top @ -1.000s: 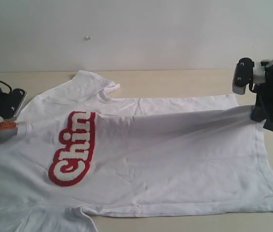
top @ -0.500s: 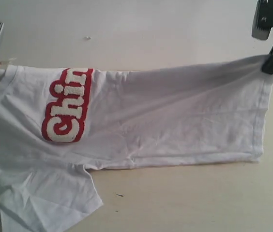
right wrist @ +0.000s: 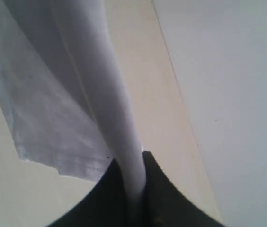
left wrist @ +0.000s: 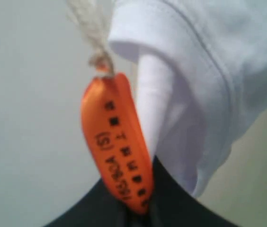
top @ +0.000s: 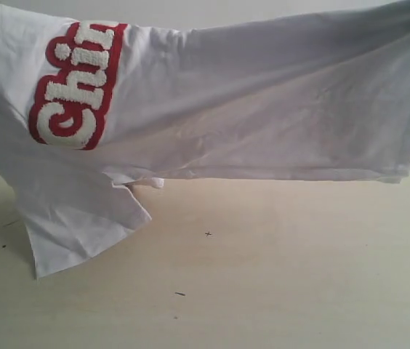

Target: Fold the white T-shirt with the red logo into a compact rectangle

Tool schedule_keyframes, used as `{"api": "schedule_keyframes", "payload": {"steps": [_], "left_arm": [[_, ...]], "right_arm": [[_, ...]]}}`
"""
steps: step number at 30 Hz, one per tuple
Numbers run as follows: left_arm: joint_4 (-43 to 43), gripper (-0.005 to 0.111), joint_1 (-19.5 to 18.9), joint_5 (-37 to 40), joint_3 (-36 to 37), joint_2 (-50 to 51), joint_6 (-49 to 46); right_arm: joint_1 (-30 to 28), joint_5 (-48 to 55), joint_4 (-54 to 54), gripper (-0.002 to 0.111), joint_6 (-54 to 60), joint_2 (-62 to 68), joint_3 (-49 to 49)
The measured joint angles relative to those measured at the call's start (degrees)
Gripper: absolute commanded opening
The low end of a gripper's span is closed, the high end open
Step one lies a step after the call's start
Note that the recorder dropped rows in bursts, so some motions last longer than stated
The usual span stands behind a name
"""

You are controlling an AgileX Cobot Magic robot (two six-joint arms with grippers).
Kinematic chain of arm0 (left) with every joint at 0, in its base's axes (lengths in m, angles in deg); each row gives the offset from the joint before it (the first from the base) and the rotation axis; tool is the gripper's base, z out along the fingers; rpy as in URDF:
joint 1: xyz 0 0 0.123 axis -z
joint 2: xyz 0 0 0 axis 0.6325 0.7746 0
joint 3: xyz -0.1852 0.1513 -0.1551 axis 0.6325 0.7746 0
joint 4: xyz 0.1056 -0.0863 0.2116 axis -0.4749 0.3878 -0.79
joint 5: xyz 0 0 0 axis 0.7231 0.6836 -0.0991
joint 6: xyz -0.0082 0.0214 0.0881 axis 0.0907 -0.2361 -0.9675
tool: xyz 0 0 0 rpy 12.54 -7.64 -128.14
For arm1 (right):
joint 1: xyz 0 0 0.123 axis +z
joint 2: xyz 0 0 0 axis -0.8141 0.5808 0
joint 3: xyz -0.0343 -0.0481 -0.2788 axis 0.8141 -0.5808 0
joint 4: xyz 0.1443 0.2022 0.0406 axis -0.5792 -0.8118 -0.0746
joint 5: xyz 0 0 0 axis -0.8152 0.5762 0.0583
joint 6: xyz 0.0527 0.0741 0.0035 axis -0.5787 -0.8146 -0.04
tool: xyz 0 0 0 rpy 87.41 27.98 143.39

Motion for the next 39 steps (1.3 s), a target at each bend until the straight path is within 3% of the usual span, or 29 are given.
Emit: {"api": "schedule_keyframes", "payload": {"steps": [16,26,32,39], "left_arm": [[1.2,0.000,0.0,-4.9,0.0,-8.3,8.3],[0.2,0.000,0.0,-5.7,1.5,-11.2,13.2],[-2.9,0.000,-0.1,-2.0,6.0,-8.6,13.0],[-3.9,0.000,-2.1,0.0,6.5,-0.9,13.8]], "right_arm": [[0.2,-2.1,-7.8,0.000,-1.6,-4.6,0.1],[5.5,-2.0,-3.0,0.000,-6.3,-7.7,0.1],[5.6,1.4,-0.2,0.000,-10.5,-3.7,0.1],[4.3,3.6,4.1,0.000,-21.8,7.3,3.1]]}}
